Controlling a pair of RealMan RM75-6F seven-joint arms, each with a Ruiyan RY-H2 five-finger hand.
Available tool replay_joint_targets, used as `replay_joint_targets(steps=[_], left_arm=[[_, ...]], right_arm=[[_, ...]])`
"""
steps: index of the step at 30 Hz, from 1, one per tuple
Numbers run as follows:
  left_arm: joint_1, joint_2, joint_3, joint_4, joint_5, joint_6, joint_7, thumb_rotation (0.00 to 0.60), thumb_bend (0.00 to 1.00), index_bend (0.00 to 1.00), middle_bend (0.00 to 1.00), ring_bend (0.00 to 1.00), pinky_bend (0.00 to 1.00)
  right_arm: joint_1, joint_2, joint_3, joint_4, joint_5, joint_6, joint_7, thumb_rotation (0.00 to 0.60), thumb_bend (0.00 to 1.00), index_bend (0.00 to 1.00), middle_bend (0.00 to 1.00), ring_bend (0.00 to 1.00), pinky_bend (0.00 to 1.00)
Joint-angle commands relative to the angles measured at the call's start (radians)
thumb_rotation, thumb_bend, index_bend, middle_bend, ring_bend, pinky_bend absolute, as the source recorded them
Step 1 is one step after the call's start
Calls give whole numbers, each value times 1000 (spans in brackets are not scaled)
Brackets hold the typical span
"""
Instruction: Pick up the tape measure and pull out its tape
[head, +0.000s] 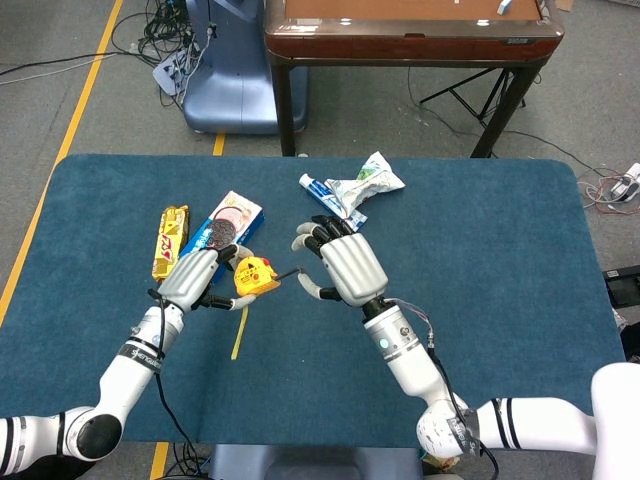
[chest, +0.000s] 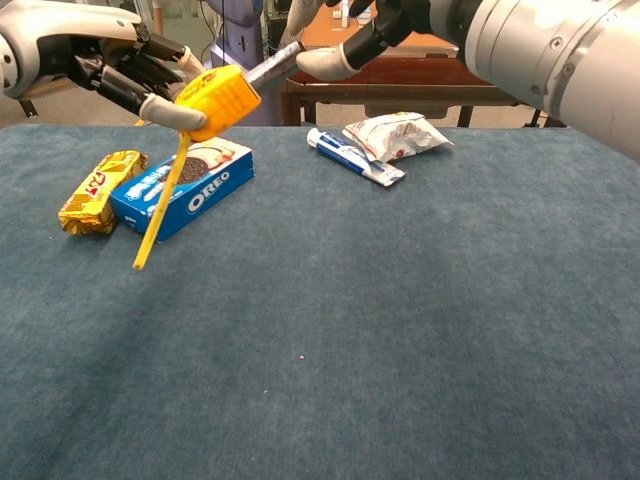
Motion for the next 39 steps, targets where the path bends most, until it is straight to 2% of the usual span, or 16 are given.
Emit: replay_joint_targets(steps=[1,5,9,13,17,29,39], left_arm=[[0,-1,-1,3,1,-3,-3,600,246,470,531,366,201],[-1,-2,-1,9,1,-8,-6,600,246,470,531,366,201],[-1,-2,0,15,0,-14,-10,600,246,470,531,366,205],[2,1,4,25,1,-22,-16,599,246,470,531,366,207],[13,7,15,46,9,-31,-30,600,246,470,531,366,207],[68,50,70,139,101,-139,-133,600,250,473,531,371,252],[114,84,100,190,173,-199,-222,600,253,473,531,371,252]], right_arm=[[2,-1,-1,1,3,1,-1,600,435,472,336,191,150],[3,2,0,-2,10,0,0,600,454,530,381,214,150],[1,9,-1,-7,15,-6,14,600,528,569,422,233,150],[-8,20,-5,-13,8,-7,37,600,598,581,440,246,150],[-27,49,-13,-26,-10,-9,72,600,626,591,447,255,150],[-132,219,-50,-96,-112,18,189,600,659,591,447,258,150],[-230,365,-49,-135,-167,64,306,600,679,591,447,259,150]])
